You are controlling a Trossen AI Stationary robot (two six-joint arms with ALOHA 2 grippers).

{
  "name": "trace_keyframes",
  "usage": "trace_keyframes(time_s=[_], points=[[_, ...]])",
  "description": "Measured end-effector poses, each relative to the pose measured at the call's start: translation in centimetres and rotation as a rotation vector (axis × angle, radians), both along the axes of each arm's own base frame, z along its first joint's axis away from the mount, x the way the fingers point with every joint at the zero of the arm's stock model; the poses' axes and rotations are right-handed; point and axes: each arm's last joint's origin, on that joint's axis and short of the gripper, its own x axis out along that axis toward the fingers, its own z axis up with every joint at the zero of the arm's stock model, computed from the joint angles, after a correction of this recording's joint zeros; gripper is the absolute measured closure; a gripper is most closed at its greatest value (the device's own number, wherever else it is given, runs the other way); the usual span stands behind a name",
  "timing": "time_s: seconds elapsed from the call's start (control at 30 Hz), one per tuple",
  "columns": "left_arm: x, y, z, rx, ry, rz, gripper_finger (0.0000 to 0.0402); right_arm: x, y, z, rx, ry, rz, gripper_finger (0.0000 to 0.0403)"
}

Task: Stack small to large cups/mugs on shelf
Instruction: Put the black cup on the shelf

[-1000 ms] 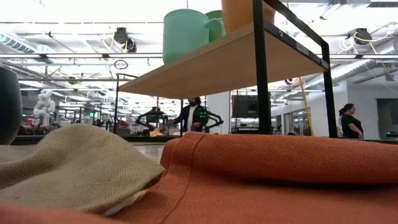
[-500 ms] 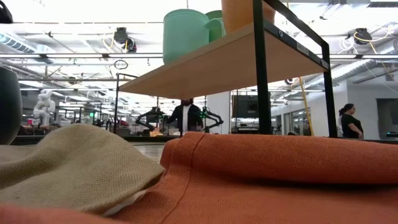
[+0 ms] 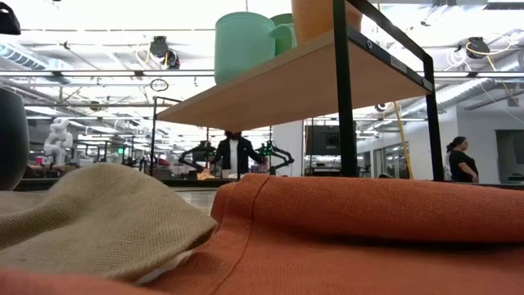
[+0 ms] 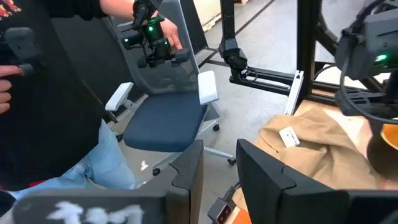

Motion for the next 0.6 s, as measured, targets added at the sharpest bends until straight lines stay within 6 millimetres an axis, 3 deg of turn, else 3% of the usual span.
trace_keyframes(time_s=[0.2,0.43,0.6], points=[[0.0,0.0,-0.1,-0.004,-0.001,0.016,0.0179,-0.1,0.7,0.4,0.019,-0.046,0.018,0.0319],[-0.4,0.1,-2.5,-0.064,0.078,0.072,0.0179,-1.3,0.9,1.8,0.045,-0.106,0.034,0.0319],[-0.5,0.2,-3.2,-0.06,0.07,0.089,0.0179,-2.3,0.8,2.7,0.047,-0.142,0.019,0.0319]])
